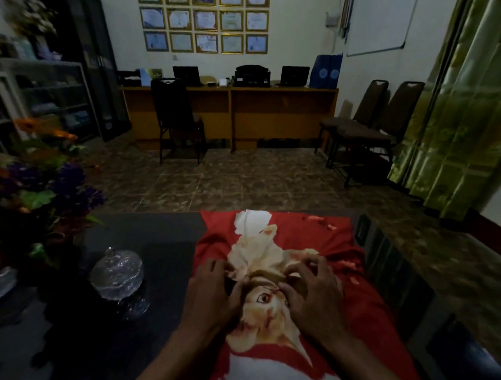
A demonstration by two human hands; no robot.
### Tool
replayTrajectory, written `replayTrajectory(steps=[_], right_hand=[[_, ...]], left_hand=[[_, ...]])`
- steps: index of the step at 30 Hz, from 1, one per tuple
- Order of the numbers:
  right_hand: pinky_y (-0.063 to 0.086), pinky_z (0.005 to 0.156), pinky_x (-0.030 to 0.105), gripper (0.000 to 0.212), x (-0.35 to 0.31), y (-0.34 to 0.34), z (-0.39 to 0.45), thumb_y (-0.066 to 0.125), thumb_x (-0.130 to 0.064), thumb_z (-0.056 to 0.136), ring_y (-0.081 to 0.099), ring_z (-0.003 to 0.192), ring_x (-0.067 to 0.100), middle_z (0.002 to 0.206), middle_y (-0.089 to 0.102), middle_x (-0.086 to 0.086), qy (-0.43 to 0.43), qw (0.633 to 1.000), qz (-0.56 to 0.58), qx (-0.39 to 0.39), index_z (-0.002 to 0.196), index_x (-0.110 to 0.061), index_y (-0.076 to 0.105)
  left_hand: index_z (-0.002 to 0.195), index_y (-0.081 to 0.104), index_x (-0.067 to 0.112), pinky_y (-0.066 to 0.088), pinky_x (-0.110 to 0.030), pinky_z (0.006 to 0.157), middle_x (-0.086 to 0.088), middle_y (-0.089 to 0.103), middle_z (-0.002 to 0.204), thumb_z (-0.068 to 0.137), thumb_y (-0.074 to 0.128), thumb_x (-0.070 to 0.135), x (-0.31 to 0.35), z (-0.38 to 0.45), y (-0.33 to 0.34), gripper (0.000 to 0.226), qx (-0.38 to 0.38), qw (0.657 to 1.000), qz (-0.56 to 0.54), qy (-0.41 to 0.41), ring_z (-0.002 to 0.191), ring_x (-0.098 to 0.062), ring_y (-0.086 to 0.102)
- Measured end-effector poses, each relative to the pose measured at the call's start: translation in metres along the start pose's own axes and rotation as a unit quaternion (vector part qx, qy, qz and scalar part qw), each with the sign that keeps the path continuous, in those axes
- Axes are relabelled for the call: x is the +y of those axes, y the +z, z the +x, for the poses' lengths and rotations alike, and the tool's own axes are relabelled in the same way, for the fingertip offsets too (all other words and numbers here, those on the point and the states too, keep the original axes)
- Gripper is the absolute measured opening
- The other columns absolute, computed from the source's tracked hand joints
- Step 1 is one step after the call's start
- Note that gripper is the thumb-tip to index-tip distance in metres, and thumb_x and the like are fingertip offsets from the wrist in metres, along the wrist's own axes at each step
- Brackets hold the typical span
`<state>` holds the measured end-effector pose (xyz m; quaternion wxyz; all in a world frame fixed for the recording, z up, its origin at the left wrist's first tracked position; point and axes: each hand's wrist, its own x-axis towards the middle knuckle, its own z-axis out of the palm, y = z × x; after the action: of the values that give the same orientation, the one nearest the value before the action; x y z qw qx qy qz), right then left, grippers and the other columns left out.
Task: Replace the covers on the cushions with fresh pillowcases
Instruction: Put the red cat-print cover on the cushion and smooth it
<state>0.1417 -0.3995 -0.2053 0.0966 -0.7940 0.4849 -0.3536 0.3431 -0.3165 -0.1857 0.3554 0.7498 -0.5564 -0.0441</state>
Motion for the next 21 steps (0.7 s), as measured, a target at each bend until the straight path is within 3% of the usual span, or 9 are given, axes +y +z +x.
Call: replayTrajectory(steps=[3,6,10,12,15,18,21], right_hand=[[0.045,0.095,0.044,0.030,-0.001,-0.001,-0.003,0.060,-0.060,0.081,0.053,0.112,0.019,0.123,0.049,-0.006,-0.022,1.000,0.006,-0.010,0.102,-0.038,0.064],[0.045,0.093,0.044,0.028,-0.002,-0.001,-0.004,0.065,-0.055,0.082,0.054,0.108,0.020,0.121,0.050,-0.005,-0.030,0.999,0.006,-0.016,0.103,-0.037,0.064],[0.044,0.093,0.045,0.018,-0.004,0.002,-0.005,0.076,-0.042,0.081,0.055,0.109,0.023,0.125,0.052,-0.002,-0.045,0.999,-0.006,-0.029,0.096,-0.038,0.066],[0.044,0.096,0.047,0.019,-0.007,0.001,-0.006,0.078,-0.040,0.081,0.054,0.111,0.023,0.126,0.051,-0.002,-0.042,0.998,0.003,-0.038,0.095,-0.038,0.066],[0.045,0.097,0.044,0.022,-0.012,-0.009,-0.013,0.078,-0.049,0.080,0.051,0.116,0.019,0.130,0.047,-0.005,-0.017,0.998,0.039,-0.037,0.094,-0.039,0.065],[0.044,0.101,0.042,0.025,-0.014,-0.016,-0.025,0.072,-0.062,0.078,0.045,0.121,0.010,0.132,0.046,-0.010,-0.028,0.997,0.071,-0.026,0.092,-0.042,0.065],[0.040,0.105,0.045,0.025,-0.015,-0.016,-0.026,0.068,-0.064,0.077,0.044,0.121,0.007,0.127,0.050,-0.011,-0.039,0.998,0.053,-0.025,0.087,-0.041,0.068]], left_hand=[[0.083,0.059,0.028,0.046,-0.028,0.069,0.014,0.058,0.085,0.085,0.070,0.045,-0.006,-0.019,-0.002,0.020,0.034,0.997,-0.008,-0.073,0.084,-0.011,0.060],[0.070,0.060,0.025,0.051,-0.030,0.061,0.012,0.064,0.069,0.086,0.069,0.030,0.000,-0.029,-0.008,0.019,0.040,0.995,-0.035,-0.084,0.068,-0.005,0.063],[0.073,0.064,0.027,0.052,-0.024,0.062,0.014,0.067,0.071,0.088,0.071,0.026,0.003,-0.039,-0.023,0.016,0.003,0.997,-0.061,-0.057,0.068,0.004,0.062],[0.078,0.065,0.026,0.051,-0.029,0.066,0.012,0.066,0.074,0.085,0.074,0.031,-0.001,-0.046,-0.025,0.013,0.028,0.996,-0.067,-0.055,0.070,0.000,0.062],[0.077,0.069,0.020,0.051,-0.034,0.066,0.007,0.067,0.073,0.082,0.076,0.036,-0.002,-0.059,-0.024,0.019,0.046,0.996,-0.032,-0.063,0.069,-0.006,0.062],[0.070,0.069,0.020,0.052,-0.032,0.058,0.010,0.068,0.064,0.084,0.074,0.033,0.004,-0.065,-0.028,0.020,0.045,0.995,-0.065,-0.058,0.059,0.001,0.062],[0.072,0.067,0.021,0.052,-0.033,0.060,0.011,0.068,0.065,0.084,0.073,0.037,0.007,-0.064,-0.035,0.021,0.031,0.997,-0.056,-0.048,0.062,-0.003,0.064]])
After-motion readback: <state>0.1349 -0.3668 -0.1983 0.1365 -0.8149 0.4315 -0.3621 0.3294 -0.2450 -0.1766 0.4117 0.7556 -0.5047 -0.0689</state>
